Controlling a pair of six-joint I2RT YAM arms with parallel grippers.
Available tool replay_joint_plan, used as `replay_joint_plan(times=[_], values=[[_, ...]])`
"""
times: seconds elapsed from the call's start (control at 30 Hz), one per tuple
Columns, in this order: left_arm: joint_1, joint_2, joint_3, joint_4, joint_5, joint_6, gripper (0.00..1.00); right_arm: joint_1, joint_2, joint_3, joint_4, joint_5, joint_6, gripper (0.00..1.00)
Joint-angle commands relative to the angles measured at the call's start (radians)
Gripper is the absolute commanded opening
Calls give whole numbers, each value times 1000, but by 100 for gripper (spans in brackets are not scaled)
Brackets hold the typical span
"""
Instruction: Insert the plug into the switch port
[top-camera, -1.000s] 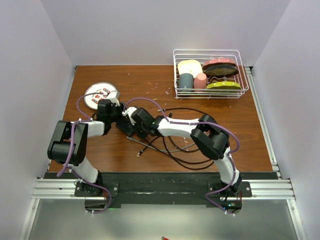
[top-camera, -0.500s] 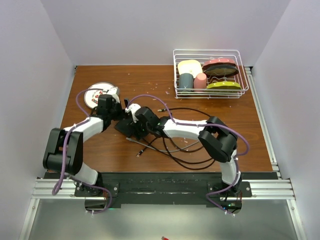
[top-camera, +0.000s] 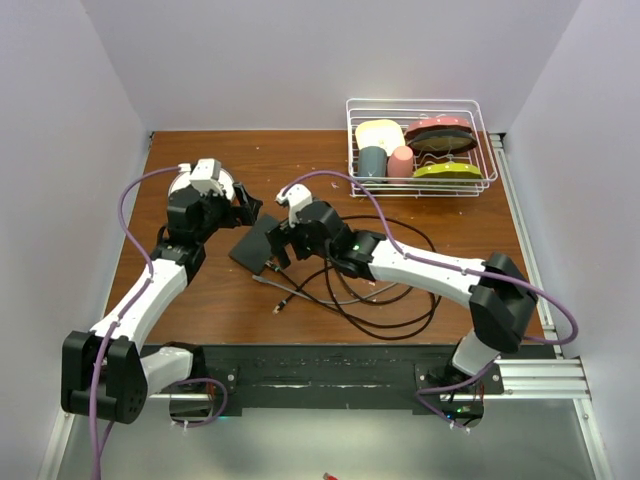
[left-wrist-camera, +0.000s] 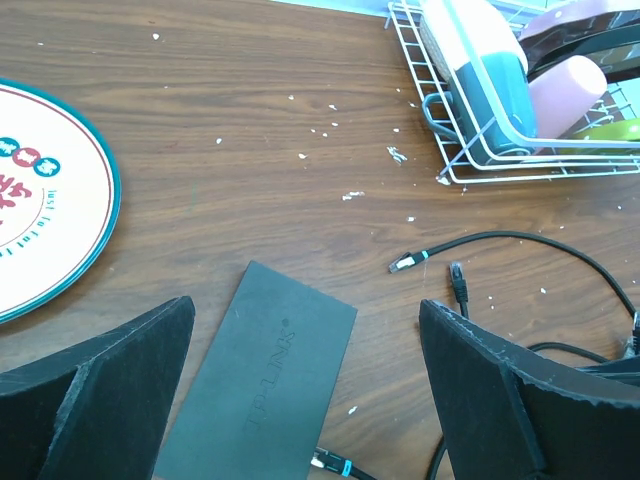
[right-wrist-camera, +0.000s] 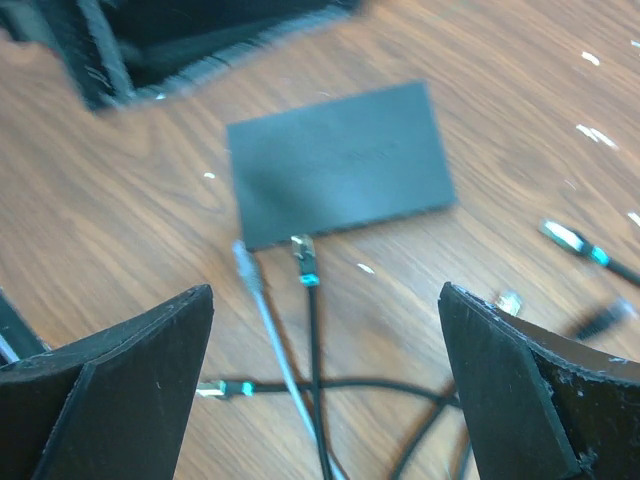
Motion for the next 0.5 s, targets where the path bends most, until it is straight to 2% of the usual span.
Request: replay_joint_plan(times=[0.0,0.17,0.47], values=[[0,-8,-14,22,22,8,100,-43,-73,-84,34,120,94,98],[0,13,-21,22,46,5,100,-147,-58,-122,6,37,159,97],[0,38,-34,49,99,-12,100,-174,16,-167,45,71,180,88]])
